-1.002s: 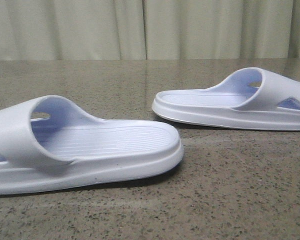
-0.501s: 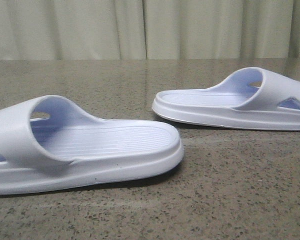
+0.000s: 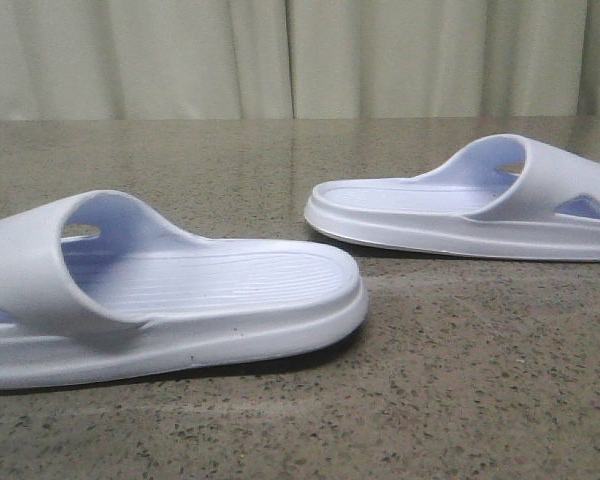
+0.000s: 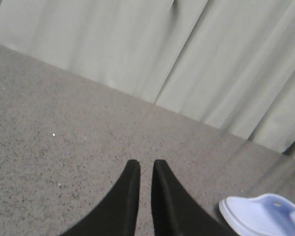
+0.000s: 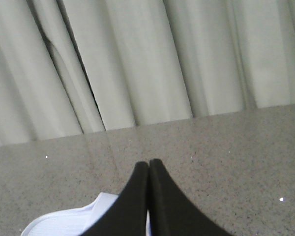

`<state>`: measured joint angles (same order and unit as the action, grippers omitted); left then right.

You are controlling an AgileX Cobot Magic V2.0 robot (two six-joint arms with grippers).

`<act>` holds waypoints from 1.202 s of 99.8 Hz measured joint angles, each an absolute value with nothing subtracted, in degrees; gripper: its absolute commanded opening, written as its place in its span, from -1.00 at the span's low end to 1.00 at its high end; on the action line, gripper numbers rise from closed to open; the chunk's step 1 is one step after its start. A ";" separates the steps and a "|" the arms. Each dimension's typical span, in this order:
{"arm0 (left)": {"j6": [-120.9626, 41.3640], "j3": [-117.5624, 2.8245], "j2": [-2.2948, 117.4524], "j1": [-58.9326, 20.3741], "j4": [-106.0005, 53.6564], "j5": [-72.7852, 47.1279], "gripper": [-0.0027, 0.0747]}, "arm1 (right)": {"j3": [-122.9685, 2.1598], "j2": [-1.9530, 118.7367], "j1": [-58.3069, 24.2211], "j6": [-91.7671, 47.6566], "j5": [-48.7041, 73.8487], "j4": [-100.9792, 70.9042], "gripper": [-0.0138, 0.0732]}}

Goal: Insert blue slippers together front up

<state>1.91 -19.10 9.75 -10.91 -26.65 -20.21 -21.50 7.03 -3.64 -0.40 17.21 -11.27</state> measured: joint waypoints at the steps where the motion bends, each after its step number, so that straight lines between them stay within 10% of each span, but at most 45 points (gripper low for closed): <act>1: 1.91 -19.59 10.46 -10.91 -26.47 -20.52 -0.89 | -22.14 7.40 -3.64 -0.40 17.55 -11.27 -0.93; 47: 1.91 -25.12 22.83 -10.91 -24.69 -26.30 -0.87 | -30.66 25.13 -3.64 -0.40 27.80 -11.37 -0.82; 80: 1.91 -25.15 22.92 -10.91 -25.30 -26.34 0.26 | -30.66 26.11 -3.64 -0.40 27.80 -11.75 0.07; 120: 6.63 -21.12 25.57 -10.91 -26.89 -28.78 0.30 | -30.66 26.33 -3.64 -0.40 25.77 -11.75 0.06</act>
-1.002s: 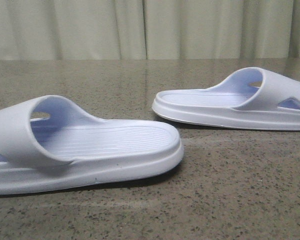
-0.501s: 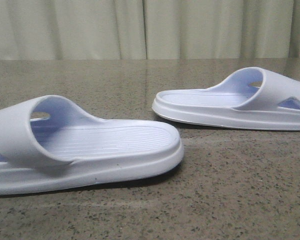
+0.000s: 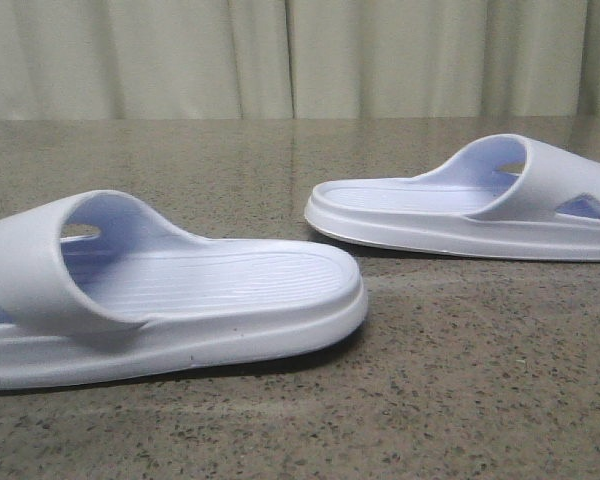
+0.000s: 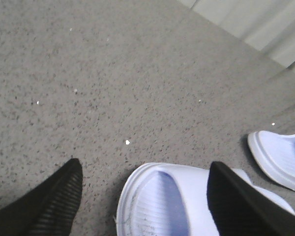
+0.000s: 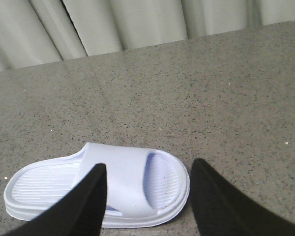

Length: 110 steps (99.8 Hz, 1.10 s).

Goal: Insert blue slippers together front up

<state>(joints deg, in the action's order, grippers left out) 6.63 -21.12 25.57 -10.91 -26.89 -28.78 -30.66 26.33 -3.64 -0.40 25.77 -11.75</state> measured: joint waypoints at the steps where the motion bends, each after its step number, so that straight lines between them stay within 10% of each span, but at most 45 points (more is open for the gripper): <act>1: 6.80 -21.06 25.70 -10.91 -26.89 -28.86 0.30 | -30.66 26.39 -3.64 -0.40 25.77 -11.75 0.06; 110: 7.40 -20.84 41.47 -10.91 -34.27 -29.42 0.30 | -30.66 26.62 -3.64 -0.40 25.96 -11.75 0.06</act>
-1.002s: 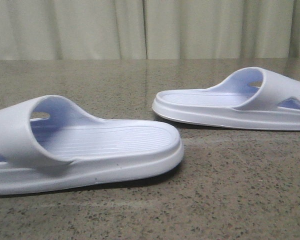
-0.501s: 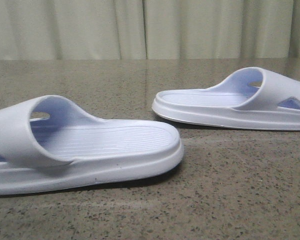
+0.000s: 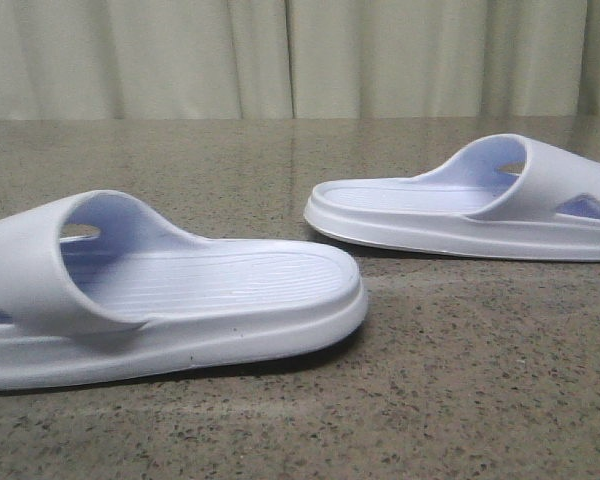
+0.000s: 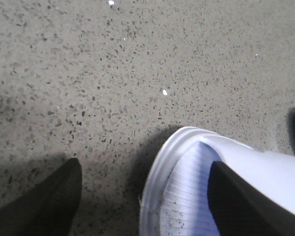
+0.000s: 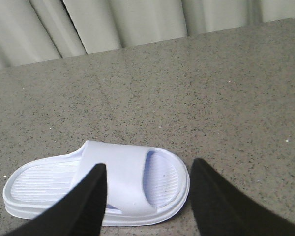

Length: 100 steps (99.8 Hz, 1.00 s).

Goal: Insert blue slippers together front up

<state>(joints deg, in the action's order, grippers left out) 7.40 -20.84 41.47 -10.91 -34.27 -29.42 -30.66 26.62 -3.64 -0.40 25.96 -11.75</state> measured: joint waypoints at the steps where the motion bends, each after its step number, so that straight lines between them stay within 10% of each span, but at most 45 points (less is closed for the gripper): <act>1: 7.40 -20.84 41.47 -10.91 -34.39 -29.52 0.30 | -30.66 26.62 -3.64 -0.40 25.96 -11.75 0.06; 100: -1.03 -21.32 46.35 -10.91 -47.19 -31.83 0.30 | -30.66 26.62 -3.64 -0.40 25.96 -11.82 0.06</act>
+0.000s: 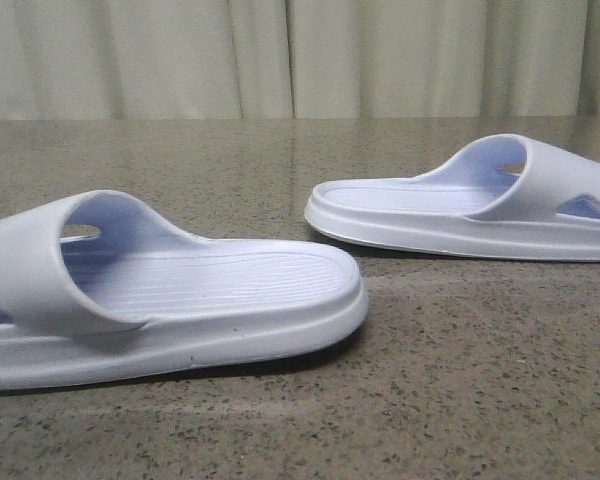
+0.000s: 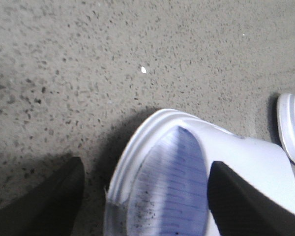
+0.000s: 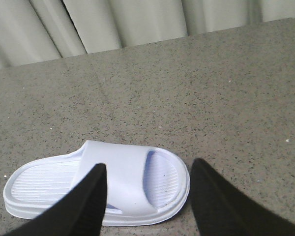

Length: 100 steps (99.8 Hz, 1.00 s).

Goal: Insert blue slippers together front up

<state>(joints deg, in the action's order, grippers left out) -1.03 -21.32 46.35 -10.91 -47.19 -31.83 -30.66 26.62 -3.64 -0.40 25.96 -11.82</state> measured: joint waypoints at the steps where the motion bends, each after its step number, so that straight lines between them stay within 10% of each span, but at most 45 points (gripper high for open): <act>1: -1.17 -21.32 46.35 -10.91 -47.20 -31.83 0.30 | -30.66 26.62 -3.64 -0.40 25.96 -11.82 0.06; 75: -1.61 -21.07 46.61 -10.91 -50.90 -33.45 -0.87 | -30.66 26.62 -3.64 -0.40 25.96 -11.96 0.06; 100: -1.74 -21.07 46.61 -10.91 -54.37 -32.43 -0.89 | -30.66 26.62 -3.64 -0.40 25.96 -11.96 0.06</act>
<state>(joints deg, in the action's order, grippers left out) -1.74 -21.07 46.61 -10.91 -54.37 -32.43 -30.66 26.62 -3.64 -0.40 25.96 -11.96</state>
